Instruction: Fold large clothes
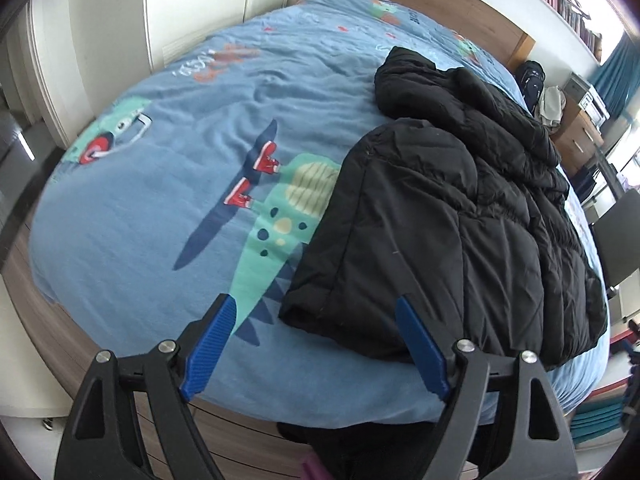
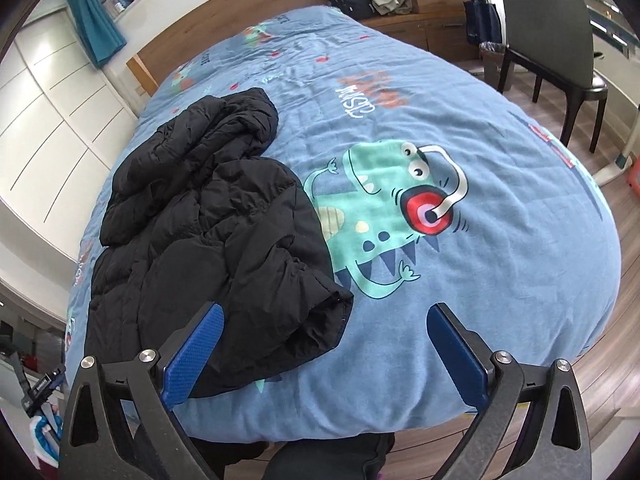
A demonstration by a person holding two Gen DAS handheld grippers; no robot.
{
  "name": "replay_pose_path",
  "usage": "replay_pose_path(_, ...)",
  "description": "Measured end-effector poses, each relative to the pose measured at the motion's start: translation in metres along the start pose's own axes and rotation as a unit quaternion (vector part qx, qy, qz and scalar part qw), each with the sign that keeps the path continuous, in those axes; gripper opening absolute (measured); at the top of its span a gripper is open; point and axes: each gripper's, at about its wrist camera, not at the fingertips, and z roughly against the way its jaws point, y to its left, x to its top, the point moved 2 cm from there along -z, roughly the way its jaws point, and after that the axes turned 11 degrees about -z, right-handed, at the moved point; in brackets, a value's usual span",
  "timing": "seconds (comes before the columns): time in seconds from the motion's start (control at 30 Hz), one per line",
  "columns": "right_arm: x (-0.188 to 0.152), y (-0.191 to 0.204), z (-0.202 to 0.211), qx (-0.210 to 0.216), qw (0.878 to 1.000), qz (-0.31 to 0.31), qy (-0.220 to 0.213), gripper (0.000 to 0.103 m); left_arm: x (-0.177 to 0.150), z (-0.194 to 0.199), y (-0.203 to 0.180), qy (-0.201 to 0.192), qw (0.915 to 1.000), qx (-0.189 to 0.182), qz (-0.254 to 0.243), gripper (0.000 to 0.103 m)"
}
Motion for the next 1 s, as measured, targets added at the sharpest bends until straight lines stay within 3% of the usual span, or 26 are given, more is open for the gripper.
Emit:
replay_pose_path(0.23, 0.005, -0.006, -0.044, 0.017, 0.999, -0.017, 0.037, 0.101, 0.027, -0.040, -0.008, 0.014, 0.9988, -0.046, 0.012, 0.082)
replay_pose_path(0.57, 0.040, 0.010, -0.097, 0.042, 0.996, -0.011, 0.078, 0.102, 0.057, -0.095, -0.013, 0.039, 0.9952, -0.086, 0.025, 0.082)
replay_pose_path(0.67, 0.041, 0.019, -0.122, 0.048, 0.993, -0.001, 0.108, 0.102, 0.054, -0.107, -0.010, 0.051, 0.9942, -0.088, 0.033, 0.082)
replay_pose_path(0.93, 0.016, 0.020, -0.153, 0.080, 0.981, -0.001, 0.176, 0.102, 0.026, -0.131, -0.010, 0.080, 0.9822, -0.161, 0.055, 0.082)
replay_pose_path(1.0, 0.006, 0.018, -0.153, 0.082, 0.980, 0.006, 0.181, 0.095, 0.021, -0.130, -0.011, 0.078, 0.9802, -0.173, 0.058, 0.082)
